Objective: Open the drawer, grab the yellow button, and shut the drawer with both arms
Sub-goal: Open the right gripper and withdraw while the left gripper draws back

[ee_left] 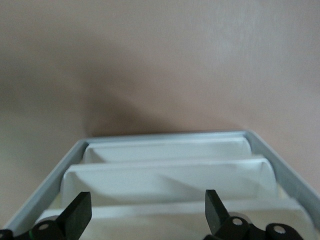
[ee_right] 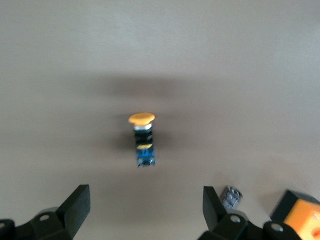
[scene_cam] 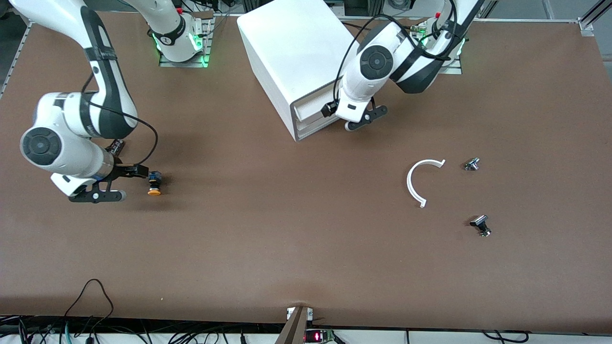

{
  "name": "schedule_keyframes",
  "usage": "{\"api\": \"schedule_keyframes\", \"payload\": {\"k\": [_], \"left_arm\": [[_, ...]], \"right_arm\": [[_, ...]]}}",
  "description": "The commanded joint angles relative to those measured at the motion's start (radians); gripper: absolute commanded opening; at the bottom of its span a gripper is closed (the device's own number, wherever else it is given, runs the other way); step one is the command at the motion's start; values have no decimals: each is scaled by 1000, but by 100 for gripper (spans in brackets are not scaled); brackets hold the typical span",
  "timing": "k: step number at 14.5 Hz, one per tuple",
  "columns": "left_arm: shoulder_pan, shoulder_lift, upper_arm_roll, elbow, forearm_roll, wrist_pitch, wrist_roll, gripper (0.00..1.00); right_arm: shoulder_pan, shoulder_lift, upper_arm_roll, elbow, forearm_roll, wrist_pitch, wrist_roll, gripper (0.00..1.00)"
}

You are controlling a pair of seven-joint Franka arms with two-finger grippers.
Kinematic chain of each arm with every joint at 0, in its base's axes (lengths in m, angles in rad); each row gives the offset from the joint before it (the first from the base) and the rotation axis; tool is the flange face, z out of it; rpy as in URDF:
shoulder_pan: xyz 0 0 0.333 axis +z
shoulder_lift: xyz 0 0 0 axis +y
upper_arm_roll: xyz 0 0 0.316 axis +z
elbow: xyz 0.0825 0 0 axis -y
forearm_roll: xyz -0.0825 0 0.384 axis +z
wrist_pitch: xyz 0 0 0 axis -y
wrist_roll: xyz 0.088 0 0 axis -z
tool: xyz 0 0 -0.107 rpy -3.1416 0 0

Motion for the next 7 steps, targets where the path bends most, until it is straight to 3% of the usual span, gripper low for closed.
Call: {"api": "schedule_keyframes", "payload": {"k": [1, 5, 7], "left_arm": [[6, -38, -50, -47, -64, -4, 1, 100], [6, -41, -55, -55, -67, -4, 14, 100], [7, -38, -55, -55, -64, 10, 18, 100]], "right_arm": [[19, 7, 16, 153, 14, -196, 43, 100], [19, 7, 16, 312, 15, -413, 27, 100], [16, 7, 11, 376, 17, -413, 25, 100]]}}
